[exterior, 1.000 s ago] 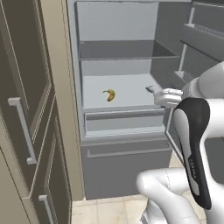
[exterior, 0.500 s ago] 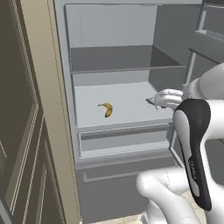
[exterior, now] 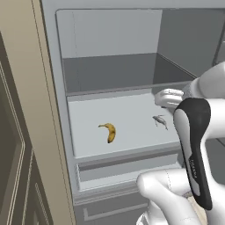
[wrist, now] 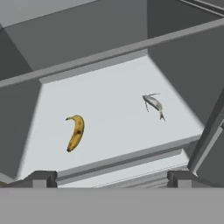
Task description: Open the fridge, remove the banana, lemon, and fish, and place them on any counter.
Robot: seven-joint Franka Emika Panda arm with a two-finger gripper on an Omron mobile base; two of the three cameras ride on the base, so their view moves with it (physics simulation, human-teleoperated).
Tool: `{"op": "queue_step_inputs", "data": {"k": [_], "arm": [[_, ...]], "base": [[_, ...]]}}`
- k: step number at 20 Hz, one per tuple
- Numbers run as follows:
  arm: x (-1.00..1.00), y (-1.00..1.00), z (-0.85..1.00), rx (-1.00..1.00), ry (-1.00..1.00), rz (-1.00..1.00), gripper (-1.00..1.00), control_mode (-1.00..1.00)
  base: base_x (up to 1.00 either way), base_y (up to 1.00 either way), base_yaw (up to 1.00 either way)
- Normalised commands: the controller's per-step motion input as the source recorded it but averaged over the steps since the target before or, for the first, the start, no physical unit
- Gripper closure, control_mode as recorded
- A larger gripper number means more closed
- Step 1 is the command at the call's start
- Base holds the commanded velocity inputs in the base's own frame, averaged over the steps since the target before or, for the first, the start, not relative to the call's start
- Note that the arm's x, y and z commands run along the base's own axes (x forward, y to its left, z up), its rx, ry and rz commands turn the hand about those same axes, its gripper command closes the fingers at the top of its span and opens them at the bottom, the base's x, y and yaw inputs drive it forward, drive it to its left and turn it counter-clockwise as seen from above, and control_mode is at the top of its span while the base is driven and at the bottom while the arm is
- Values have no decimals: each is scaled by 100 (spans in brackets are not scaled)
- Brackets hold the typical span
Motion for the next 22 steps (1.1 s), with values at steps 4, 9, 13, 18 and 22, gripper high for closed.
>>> {"op": "queue_step_inputs", "data": {"k": [4, 9, 13, 18, 22], "arm": [[0, 0, 0, 0, 0, 0, -100, 100], [0, 0, 0, 0, 0, 0, -100, -100], [0, 0, -21, -3, 0, 0, -100, -100], [40, -5, -53, 0, 0, -3, -100, -100], [32, -14, -57, 0, 0, -6, -100, -100]], "base": [[48, 0, -15], [6, 0, -6], [0, 0, 0], [0, 0, 0], [0, 0, 0]]}}
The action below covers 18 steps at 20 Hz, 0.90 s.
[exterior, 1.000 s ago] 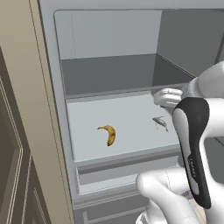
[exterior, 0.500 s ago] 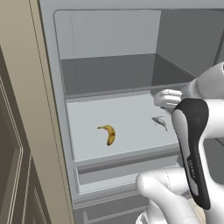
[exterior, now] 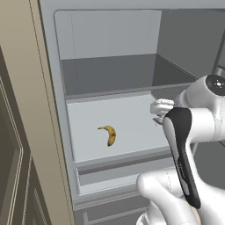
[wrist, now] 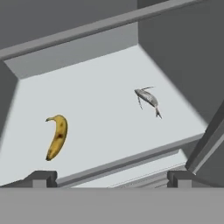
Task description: Open the fridge, remove the banana, lemon, and fish, and place them on any counter.
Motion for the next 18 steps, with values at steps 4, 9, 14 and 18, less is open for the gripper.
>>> {"op": "queue_step_inputs", "data": {"k": [4, 9, 14, 18], "arm": [[14, -1, -44, -3, 0, -3, -100, -100], [1, -5, -39, -1, 1, 0, -100, -100], [0, -1, -23, -4, 5, 0, -100, -100], [28, 0, -12, -8, 16, -1, -100, -100]], "base": [[0, 0, 0], [0, 0, 0], [0, 0, 0], [0, 0, 0]]}}
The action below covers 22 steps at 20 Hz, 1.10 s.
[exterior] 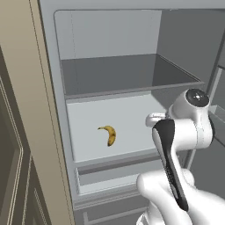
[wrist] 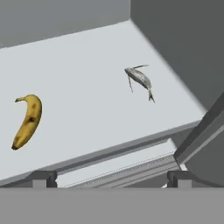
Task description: Open the fridge, remove the banana, lemon, and fish, and place them on any counter.
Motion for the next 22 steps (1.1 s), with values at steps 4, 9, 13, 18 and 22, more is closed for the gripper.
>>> {"op": "queue_step_inputs", "data": {"k": [4, 9, 13, 18, 22], "arm": [[42, -3, -15, -10, 19, -3, -100, -100], [28, -12, -43, -12, 2, -1, -100, -100], [16, -19, -49, -15, 1, 0, -100, -100], [16, -14, -32, -9, 3, 0, -100, -100], [22, -7, -5, 0, 8, 0, -100, -100]], "base": [[0, 0, 0], [0, 0, 0], [0, 0, 0], [0, 0, 0], [0, 0, 0]]}}
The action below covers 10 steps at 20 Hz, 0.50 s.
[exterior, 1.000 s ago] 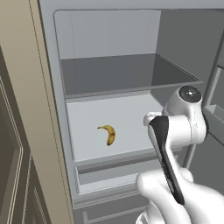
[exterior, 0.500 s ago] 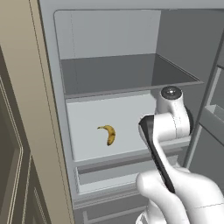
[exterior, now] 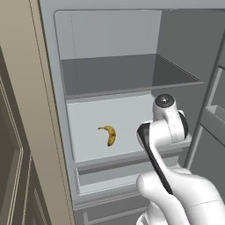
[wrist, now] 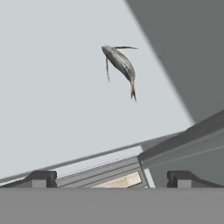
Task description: Open the fridge, remove the banana, lemon, and fish, and place them on any counter.
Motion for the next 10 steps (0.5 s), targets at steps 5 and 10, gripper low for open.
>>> {"op": "queue_step_inputs", "data": {"k": [5, 10], "arm": [[31, -11, -5, 0, 7, 0, -100, -100], [47, -20, -19, -4, 8, 0, -100, -100]], "base": [[0, 0, 0], [0, 0, 0]]}}
